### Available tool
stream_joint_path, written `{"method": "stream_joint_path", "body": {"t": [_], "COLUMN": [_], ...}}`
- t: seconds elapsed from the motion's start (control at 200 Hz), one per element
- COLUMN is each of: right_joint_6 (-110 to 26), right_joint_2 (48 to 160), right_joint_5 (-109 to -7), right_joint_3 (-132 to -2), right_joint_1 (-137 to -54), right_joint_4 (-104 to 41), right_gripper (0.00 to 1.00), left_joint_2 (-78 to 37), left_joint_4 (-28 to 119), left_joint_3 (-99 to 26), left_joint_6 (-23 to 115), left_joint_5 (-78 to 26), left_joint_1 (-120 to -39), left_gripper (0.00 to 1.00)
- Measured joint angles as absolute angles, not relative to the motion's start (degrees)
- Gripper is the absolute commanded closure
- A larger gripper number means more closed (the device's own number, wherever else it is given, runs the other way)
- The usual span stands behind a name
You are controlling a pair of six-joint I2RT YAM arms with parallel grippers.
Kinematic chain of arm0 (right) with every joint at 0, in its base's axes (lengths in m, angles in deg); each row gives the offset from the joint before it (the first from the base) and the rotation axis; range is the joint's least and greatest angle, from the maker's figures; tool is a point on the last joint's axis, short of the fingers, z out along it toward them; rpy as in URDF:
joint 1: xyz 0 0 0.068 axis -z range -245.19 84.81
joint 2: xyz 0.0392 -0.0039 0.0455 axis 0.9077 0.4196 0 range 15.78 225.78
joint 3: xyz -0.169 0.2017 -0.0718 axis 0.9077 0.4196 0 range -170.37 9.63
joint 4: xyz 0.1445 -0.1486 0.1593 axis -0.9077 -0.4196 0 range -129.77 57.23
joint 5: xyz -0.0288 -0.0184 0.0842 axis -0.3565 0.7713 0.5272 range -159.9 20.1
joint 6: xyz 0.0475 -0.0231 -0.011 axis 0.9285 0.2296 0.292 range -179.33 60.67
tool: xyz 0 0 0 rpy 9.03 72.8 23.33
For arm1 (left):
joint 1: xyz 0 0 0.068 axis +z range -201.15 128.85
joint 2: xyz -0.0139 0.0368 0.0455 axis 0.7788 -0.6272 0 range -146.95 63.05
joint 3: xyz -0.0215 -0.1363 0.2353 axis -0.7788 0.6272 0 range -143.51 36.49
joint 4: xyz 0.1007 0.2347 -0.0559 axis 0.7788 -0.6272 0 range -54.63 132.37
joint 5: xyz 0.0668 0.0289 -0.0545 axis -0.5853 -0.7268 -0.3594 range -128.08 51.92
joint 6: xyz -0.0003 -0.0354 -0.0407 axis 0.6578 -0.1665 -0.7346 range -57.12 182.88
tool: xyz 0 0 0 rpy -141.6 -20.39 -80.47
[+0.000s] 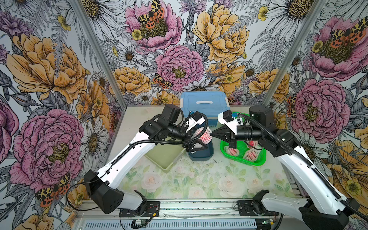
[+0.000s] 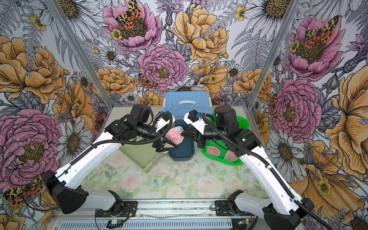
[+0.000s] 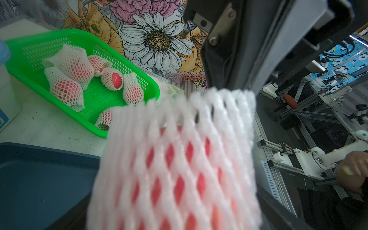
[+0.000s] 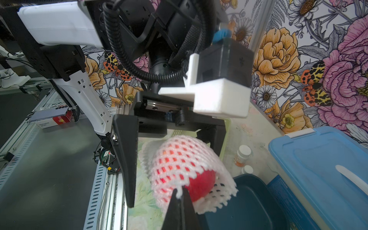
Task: Remove foam nets from apples
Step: Remove the foam net from the apple.
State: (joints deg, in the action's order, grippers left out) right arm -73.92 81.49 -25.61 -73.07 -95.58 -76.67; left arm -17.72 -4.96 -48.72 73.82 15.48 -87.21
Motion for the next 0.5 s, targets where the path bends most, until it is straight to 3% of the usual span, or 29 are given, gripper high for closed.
{"method": "stream_joint_path", "body": {"t": [0.175, 0.365, 0.5], "right_joint_6": [-73.92, -73.94, -73.94], "right_joint_2": [81.49, 81.49, 81.49], "right_joint_5": [-25.39, -25.22, -25.24], "right_joint_3": [-73.4, -73.68, -73.68], "right_joint_1": [-95.58, -95.61, -95.61], "right_joint_4": [-76.7, -76.67, -76.67], "right_gripper": [1.0, 1.0, 1.0], "left_joint_2": [-18.84, -18.99, -18.99], "left_joint_4": [-5.03, -4.98, -5.0], "left_joint_3": [-49.05, -49.16, -49.18], "left_joint_6": [73.56, 73.85, 73.82], "left_joint_5": [15.57, 15.57, 15.55], "left_joint_1": [-87.18, -87.18, -87.18], "left_gripper": [0.41, 0.57, 0.62]}}
